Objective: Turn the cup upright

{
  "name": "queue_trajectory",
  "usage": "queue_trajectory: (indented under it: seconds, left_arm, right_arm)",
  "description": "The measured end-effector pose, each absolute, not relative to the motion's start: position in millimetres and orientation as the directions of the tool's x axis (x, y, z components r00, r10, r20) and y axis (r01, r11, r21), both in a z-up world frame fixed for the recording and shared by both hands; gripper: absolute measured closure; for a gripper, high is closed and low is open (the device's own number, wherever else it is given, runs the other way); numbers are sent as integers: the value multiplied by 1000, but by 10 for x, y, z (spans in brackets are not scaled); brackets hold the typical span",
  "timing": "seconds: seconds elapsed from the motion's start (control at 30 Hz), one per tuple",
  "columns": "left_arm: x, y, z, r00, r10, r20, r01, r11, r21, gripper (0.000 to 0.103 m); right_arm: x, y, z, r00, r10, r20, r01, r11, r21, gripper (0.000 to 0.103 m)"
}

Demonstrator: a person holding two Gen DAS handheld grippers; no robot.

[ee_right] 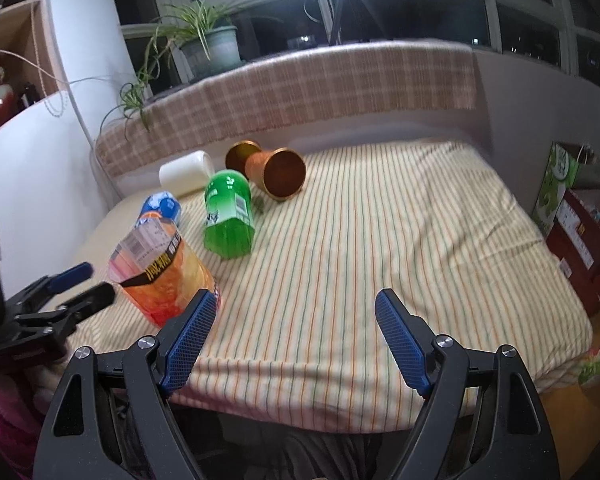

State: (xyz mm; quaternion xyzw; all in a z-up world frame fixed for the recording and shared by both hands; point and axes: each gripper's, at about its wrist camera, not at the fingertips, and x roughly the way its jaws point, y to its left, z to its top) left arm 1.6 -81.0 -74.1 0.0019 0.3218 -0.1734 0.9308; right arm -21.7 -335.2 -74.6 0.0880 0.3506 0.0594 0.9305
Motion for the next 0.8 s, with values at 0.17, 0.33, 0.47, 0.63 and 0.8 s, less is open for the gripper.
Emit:
queue_trajectory:
  seconds: [0.17,0.33,0.47,0.63,0.8]
  left_arm:
    - [-266,-601,-502,859,-214,-466,217,975,-48,8]
    - [-564,-480,-258,949,-112,-294,116,993,-4,0]
    - [-635,-485,-153,967,-77,-243,89,995,37,0]
    - [-645,-484,-145,962,-80,-262,90,996,25,0]
    - [-617,-475,-151,957,-73,-280,79,997,10,0]
  right_arm:
    - [-270,-3310,-682,787,127,-604,-32,986,166,21]
    - [-310,-3271,-605,831,56,-553,9,994,113,21]
    - [-346,-3211,-533,864,-2,-504,40,997,65,21]
    - [-386,-3093,-449,898,-72,-433,75,997,-11,19]
    - [-400,-3045,-395,912,-84,-401,82,996,-24,19]
